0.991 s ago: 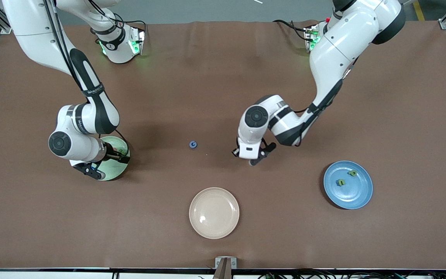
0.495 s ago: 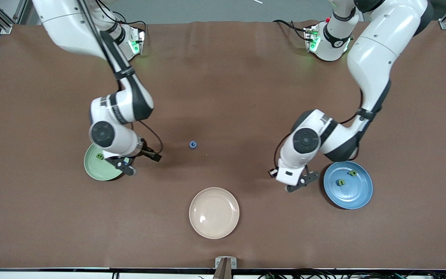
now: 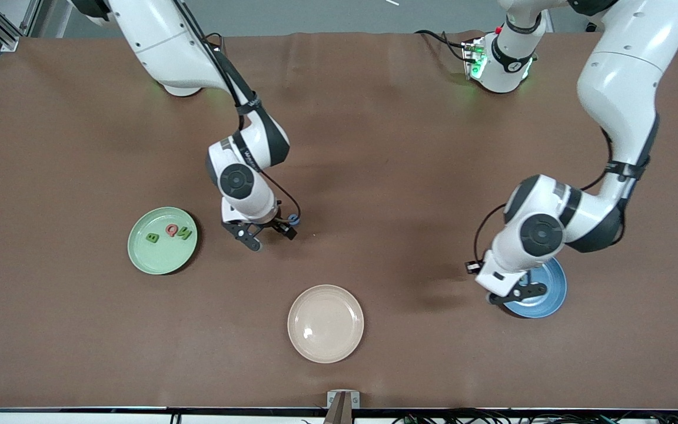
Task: Sort upper and lower case letters into plates
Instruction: 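Place the blue m on the blue plate while the right gripper reaches the C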
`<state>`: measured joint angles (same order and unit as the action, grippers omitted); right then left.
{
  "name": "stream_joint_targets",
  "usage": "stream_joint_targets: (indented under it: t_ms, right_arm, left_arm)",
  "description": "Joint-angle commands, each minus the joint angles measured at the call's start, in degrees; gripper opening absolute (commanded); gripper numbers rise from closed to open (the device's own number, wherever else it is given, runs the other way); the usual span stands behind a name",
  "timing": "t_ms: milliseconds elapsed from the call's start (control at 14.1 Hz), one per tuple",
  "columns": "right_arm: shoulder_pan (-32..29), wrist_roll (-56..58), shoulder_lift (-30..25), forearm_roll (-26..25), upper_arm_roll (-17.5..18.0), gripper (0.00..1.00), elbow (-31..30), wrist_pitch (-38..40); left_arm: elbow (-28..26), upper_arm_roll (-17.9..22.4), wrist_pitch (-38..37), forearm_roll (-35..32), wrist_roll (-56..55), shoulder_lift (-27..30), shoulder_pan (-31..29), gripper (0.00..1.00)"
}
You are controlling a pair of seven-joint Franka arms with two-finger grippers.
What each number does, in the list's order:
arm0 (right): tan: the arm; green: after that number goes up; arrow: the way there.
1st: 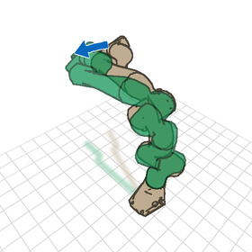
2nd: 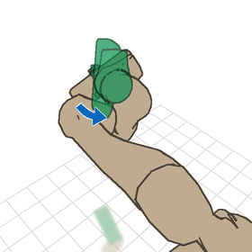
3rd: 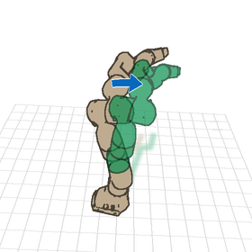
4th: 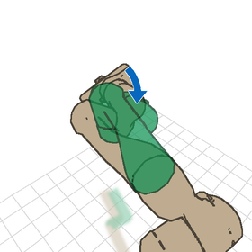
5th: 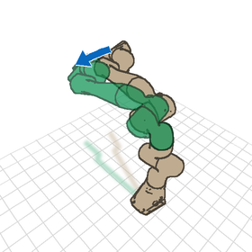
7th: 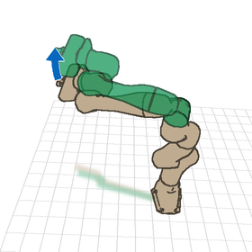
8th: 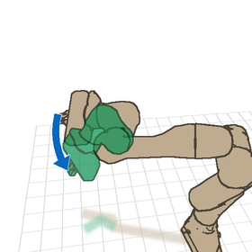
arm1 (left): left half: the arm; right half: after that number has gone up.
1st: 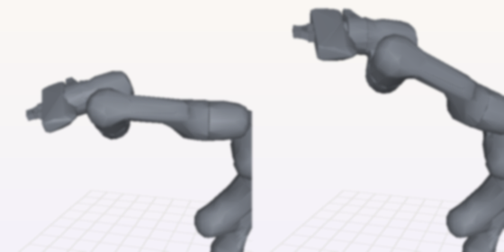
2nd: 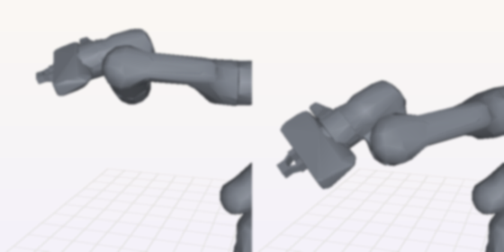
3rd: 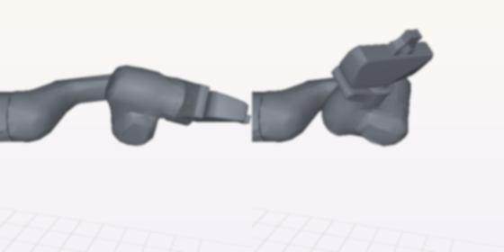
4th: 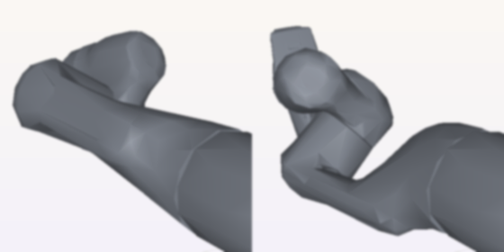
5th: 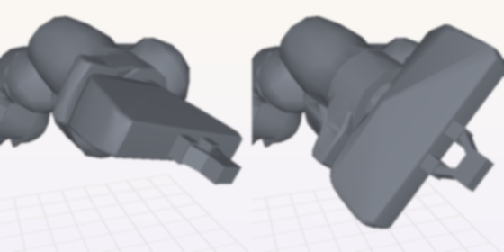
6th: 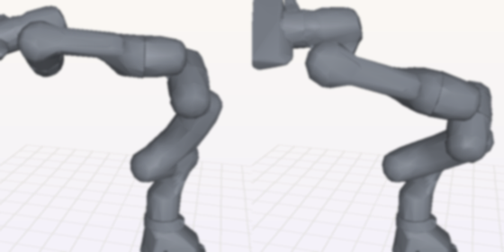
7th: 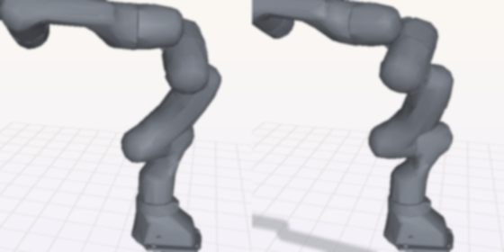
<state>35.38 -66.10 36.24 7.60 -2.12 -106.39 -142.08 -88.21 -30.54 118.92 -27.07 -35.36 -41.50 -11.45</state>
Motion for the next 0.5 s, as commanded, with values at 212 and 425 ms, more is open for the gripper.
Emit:
stream_joint_targets:
  t_ms: [212, 425]
  right_arm:
    - [3.0, -4.4, 1.2, 0.0, -0.6, 0.81, 0.0, -2.2]
    - [3.8, -5.1, 1.1, 0.0, -0.6, 0.66, -0.1, -2.1]
  left_arm:
    - [-2.6, -0.7, -0.4, -0.9, 10.7, 1.2, -7.0, 0.02]
    - [-2.7, -0.8, 0.3, -0.7, 13.4, 0.5, -9.1, 0.03]
